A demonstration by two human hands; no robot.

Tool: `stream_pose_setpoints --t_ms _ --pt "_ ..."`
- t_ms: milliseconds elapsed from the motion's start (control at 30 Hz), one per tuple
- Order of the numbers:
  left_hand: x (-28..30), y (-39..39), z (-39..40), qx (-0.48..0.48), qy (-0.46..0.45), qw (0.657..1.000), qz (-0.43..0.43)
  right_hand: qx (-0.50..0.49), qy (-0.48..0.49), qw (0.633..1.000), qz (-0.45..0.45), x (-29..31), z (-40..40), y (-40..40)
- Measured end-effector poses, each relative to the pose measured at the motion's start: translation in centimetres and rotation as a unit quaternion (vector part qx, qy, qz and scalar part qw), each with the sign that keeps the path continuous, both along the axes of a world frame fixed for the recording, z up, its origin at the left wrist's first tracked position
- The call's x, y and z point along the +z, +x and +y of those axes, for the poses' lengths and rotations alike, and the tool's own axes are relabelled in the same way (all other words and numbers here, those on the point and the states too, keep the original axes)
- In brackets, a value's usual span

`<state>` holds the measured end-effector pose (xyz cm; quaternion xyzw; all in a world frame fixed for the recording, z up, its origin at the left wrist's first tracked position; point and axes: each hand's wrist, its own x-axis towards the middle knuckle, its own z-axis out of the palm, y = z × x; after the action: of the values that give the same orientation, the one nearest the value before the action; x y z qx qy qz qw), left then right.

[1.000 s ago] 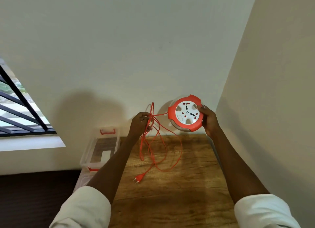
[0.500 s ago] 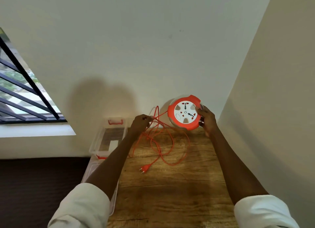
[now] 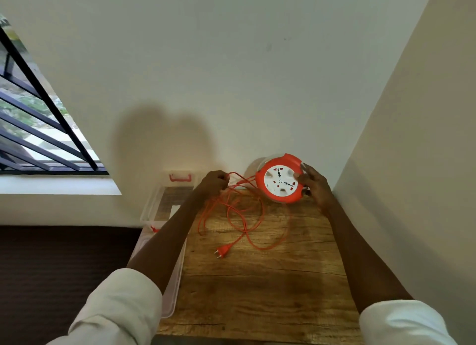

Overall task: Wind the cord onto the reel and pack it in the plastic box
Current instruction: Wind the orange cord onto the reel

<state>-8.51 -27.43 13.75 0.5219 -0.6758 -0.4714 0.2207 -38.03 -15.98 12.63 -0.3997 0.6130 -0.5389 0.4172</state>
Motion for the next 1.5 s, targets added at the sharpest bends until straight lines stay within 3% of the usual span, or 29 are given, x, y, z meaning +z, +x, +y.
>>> stream_pose_setpoints --t_ms 367,500,600,900,1000,1100,1333,1500 --pt "1.5 -0.9 -0.2 -0.096 0.016 0.993 0.060 0.143 0.005 0.972 0.186 -2.0 -2.3 3.1" --pt "1.8 -1.6 0.4 -0.151 -0.061 0.985 0.048 0.142 0.004 0.946 0.290 -2.1 -2.8 5.1" --pt "1.9 -2.3 1.6 -0.138 -0.103 0.984 0.049 0.131 -0.005 0.935 0.330 -2.4 -3.1 6.2" --pt "-0.2 -1.4 0.2 -0.140 -0.349 0.925 -0.060 0.116 -0.011 0.959 0.259 -2.7 -3.2 6.9" --pt "-0.3 -1.1 -0.6 -0.123 -0.281 0.951 -0.044 0.124 -0.014 0.968 0.216 -2.8 -3.1 6.8" --pt "-0.2 -0.7 -1.4 -0.168 -0.187 0.964 -0.090 0.125 -0.024 0.975 0.182 -2.9 -3.0 6.8" --pt "0.2 -0.7 -1.4 -0.157 -0.252 0.952 -0.079 0.146 -0.013 0.980 0.138 -2.7 -3.2 7.4" --pt "0.3 -0.4 -1.4 -0.157 -0.277 0.939 -0.128 0.227 -0.026 0.954 0.196 -0.9 -4.0 7.5"
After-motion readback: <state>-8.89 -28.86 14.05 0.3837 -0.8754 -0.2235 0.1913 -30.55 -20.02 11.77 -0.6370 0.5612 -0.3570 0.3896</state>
